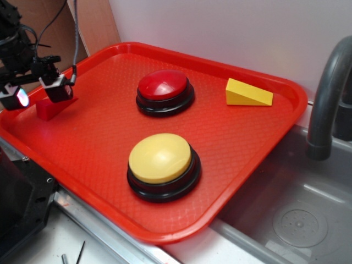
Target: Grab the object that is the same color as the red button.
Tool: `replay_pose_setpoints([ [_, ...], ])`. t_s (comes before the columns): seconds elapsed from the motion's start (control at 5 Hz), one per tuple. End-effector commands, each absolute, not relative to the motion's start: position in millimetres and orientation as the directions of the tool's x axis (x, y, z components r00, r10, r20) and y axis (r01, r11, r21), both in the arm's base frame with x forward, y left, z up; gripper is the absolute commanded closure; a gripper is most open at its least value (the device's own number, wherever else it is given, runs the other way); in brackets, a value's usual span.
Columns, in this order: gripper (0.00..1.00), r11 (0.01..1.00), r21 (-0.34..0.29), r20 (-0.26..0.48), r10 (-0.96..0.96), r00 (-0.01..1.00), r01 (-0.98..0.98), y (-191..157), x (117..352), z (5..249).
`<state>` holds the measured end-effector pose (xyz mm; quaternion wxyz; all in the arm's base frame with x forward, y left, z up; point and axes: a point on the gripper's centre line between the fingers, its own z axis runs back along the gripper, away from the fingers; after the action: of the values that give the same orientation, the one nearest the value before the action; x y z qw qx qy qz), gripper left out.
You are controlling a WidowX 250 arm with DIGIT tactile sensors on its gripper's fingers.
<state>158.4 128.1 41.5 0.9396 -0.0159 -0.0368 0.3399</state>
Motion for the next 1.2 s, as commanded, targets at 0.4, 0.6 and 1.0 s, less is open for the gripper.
replay_pose_setpoints([
  [0.4, 0.00, 0.965, 0.026, 0.140, 0.254, 0.957, -0.260, 144, 162, 64],
  [0.6, 0.00, 0.969, 0.016, 0.102, 0.244, 0.964, -0.247, 142, 168, 46],
  [1.0, 0.00, 0.975, 0.047, 0.038, 0.215, 0.976, -0.217, 140, 169, 14],
])
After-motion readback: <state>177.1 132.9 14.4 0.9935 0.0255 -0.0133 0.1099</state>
